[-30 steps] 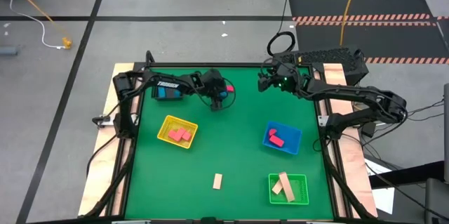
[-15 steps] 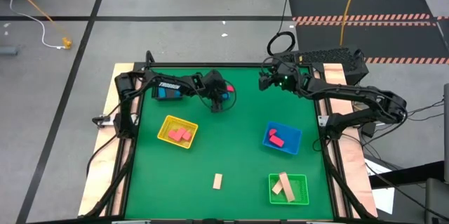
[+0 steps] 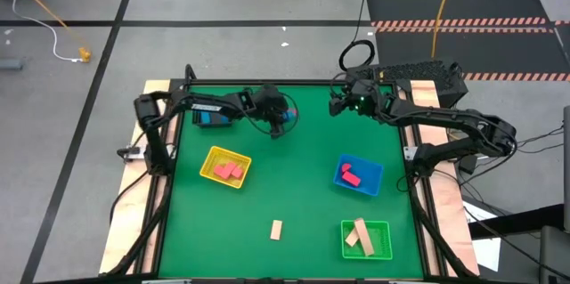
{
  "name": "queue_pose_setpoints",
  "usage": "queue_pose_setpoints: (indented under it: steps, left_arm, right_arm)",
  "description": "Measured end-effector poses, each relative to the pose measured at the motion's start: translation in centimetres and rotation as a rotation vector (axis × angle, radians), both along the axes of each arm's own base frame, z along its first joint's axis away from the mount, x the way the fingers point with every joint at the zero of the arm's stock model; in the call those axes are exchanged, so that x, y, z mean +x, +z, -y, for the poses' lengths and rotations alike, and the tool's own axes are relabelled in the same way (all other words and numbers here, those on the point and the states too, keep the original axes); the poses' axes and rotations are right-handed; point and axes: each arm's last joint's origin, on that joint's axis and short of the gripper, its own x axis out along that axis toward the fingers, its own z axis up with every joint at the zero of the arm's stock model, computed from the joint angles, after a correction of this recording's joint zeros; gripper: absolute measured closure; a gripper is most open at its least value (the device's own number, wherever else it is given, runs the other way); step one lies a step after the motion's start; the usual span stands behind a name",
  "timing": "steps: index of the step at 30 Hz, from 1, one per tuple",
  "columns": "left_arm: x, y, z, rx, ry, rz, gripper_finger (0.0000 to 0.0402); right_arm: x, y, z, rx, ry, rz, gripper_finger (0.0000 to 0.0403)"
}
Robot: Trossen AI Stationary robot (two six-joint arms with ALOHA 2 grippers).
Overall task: Sort & place blocks by color
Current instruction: Put the blue square block into the black basket
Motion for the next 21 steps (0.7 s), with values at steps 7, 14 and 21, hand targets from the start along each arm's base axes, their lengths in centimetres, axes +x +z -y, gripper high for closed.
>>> queue_pose_setpoints:
  steps: [7,14,21]
  left_arm:
    - [-1.8,4.9,0.2,-0.013,0.095,0.088,0.0271]
    - [-6.6,9.1,-0.8,-0.004,0.267,0.022,0.0271]
    - [-12.5,9.6,-2.3,-0.123,0.537,-0.175,0.0271]
  right_arm:
    - [-0.1,-0.1,-0.1,0.031,-0.018,0.013,0.0181]
    - [0.1,0.1,0.0,0.112,-0.100,0.152,0.0181]
    - [0.5,0.5,-0.3,0.127,-0.086,0.230,0.0181]
